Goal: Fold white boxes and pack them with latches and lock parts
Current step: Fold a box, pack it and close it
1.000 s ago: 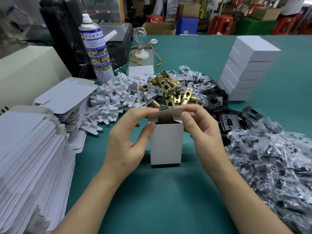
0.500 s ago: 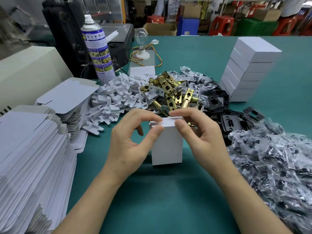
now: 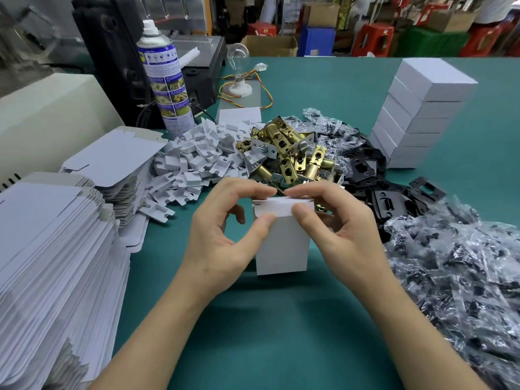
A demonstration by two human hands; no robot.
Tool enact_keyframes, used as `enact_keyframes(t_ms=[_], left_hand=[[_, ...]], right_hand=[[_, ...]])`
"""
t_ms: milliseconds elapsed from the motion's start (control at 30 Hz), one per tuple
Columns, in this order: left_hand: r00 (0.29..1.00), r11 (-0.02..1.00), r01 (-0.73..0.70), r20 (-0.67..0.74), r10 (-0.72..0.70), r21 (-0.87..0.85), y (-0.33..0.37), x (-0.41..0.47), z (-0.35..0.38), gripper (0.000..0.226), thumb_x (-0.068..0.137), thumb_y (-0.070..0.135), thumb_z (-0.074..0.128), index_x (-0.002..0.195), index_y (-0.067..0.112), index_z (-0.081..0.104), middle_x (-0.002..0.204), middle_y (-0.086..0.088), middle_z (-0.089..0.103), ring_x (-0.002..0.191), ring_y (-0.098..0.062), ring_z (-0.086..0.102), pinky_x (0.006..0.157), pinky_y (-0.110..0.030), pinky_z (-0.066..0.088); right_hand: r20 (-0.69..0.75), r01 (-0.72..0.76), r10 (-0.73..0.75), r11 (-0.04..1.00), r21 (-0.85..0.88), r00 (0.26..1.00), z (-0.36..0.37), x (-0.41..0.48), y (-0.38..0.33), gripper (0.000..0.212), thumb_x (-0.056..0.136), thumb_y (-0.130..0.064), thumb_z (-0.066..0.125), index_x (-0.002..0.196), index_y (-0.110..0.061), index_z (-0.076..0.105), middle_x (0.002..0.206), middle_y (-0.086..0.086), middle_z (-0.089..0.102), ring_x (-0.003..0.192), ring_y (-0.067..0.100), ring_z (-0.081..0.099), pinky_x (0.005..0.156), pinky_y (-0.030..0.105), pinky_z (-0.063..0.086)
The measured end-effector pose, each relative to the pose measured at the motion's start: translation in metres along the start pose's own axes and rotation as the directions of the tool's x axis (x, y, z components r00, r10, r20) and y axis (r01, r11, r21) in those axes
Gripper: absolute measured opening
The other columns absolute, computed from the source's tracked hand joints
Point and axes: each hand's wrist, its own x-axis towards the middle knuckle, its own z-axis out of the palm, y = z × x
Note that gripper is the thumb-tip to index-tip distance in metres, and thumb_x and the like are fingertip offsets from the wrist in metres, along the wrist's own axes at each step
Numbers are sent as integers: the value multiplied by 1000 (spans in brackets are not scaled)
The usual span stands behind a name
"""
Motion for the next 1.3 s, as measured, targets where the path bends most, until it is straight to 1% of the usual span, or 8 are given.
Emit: enact_keyframes(t_ms=[67,233,333,500,733,933,1100,1300], left_hand=[[1000,1000,-2,-2,2,1,-1,0,0,24,94,20,68,117,26,68,110,12,66,106,-25,63,78,-26,46],[1000,999,18,-18,-18,-30,-2,-1,1,16,97,21,66,112,26,71,109,13,68,105,-25,64,78,-30,48],[999,999,26,-18,-26,-41,-2,-1,1,17,97,20,64,111,28,71,109,12,69,106,-26,64,79,-29,47],[1000,997,26,-9,-27,-71,-4,-1,1,19,97,18,63,108,30,72,109,11,68,107,-26,64,82,-26,46],[999,993,41,10,-40,-108,-4,-2,2,18,99,19,61,108,30,72,111,9,68,111,-28,65,87,-34,52],[998,1000,-19,63,19,-3,-3,1,-8,12,97,20,69,107,22,73,114,7,72,111,-27,68,83,-36,53],[998,1000,-22,63,22,3,-3,1,-10,13,96,21,71,108,19,74,116,7,74,112,-23,70,83,-31,57],[1000,1000,8,29,-8,4,-3,0,-9,13,96,23,71,108,21,77,119,11,76,118,-16,71,85,-26,59]], right_hand=[[-14,13,-14,999,-30,1000,1,0,-1,17,98,-34,60,110,-29,72,109,-15,70,110,17,67,79,19,55],[-50,9,-10,1000,-19,999,3,-1,-3,18,100,-38,59,109,-30,73,107,-18,71,106,16,68,77,19,52],[-54,0,-1,1000,-14,999,4,-1,-3,19,100,-36,59,109,-29,74,107,-18,71,108,16,68,78,19,52],[-23,20,-20,1000,-5,1000,3,-1,-2,16,100,-28,60,108,-31,74,105,-17,70,108,16,66,78,20,53],[31,23,-25,999,42,999,-2,0,2,18,98,-23,62,108,-32,75,116,-10,73,120,20,65,86,30,58],[66,40,-42,998,39,997,-3,1,2,18,99,-27,60,108,-32,74,117,-13,73,120,18,65,88,25,56],[72,58,-58,998,6,996,-8,2,4,16,97,-25,67,110,-28,77,119,-15,73,121,9,65,85,17,53],[73,108,-103,992,-64,992,-13,5,8,19,93,-20,71,110,-24,79,121,-12,73,119,8,67,84,17,53]])
